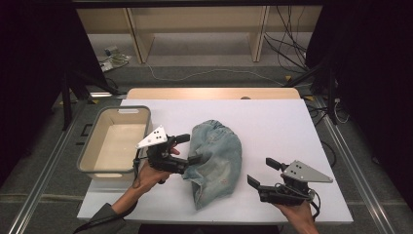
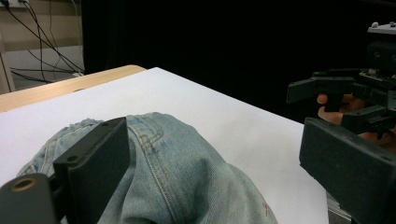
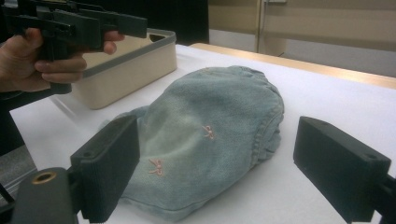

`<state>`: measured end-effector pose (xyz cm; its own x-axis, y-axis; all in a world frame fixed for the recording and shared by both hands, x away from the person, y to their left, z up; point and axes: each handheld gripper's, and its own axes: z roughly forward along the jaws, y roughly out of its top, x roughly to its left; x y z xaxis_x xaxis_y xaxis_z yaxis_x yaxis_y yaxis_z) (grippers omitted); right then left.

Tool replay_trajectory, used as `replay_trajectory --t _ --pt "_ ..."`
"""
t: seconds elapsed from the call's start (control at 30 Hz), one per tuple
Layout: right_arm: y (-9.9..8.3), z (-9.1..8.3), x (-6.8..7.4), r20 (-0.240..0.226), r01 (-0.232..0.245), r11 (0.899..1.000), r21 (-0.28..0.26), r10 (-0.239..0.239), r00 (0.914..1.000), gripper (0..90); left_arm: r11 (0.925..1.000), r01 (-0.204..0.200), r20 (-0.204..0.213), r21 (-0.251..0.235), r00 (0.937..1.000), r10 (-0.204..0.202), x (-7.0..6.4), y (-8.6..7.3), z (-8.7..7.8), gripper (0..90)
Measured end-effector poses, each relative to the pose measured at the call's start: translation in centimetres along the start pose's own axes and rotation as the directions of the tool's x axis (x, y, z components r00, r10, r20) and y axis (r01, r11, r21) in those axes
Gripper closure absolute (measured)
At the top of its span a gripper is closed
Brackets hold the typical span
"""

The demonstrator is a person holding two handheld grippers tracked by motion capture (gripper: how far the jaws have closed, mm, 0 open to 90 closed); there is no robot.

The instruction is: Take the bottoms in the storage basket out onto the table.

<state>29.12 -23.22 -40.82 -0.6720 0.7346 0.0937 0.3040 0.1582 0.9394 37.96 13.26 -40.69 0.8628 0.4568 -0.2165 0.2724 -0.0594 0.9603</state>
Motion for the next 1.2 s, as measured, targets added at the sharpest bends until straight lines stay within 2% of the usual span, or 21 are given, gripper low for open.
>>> replay_trajectory --t 0.1,0.3,0.43,0.87,1.2 --pt "0.0 0.0 0.0 -0.002 0.0 1.0 0.002 0.0 1.0 15.6 1.0 -0.002 -0.016 -0.004 0.9999 0.002 0.0 -0.2 -0.3 7.9" --pt "-0.1 0.1 0.0 -0.003 -0.003 1.0 0.008 0.003 1.0 15.6 1.0 0.002 -0.02 0.0 0.9998 -0.002 -0.2 -0.8 -0.6 7.7" --pt "-0.1 0.1 -0.1 -0.001 -0.002 1.0 0.013 0.002 1.0 15.6 0.9999 -0.012 -0.036 -0.006 0.9993 0.012 -0.2 -1.0 -0.9 7.6" --pt "-0.1 0.2 0.0 0.001 0.002 1.0 0.018 -0.002 1.0 15.6 0.9999 0.01 -0.055 -0.007 0.9984 -0.011 -0.1 -1.7 -2.4 7.3" --pt "-0.1 0.3 0.0 0.0 0.003 1.0 0.021 -0.003 1.0 15.6 0.9998 -0.011 -0.055 0.019 0.9984 0.012 -0.2 -1.8 -3.1 6.7"
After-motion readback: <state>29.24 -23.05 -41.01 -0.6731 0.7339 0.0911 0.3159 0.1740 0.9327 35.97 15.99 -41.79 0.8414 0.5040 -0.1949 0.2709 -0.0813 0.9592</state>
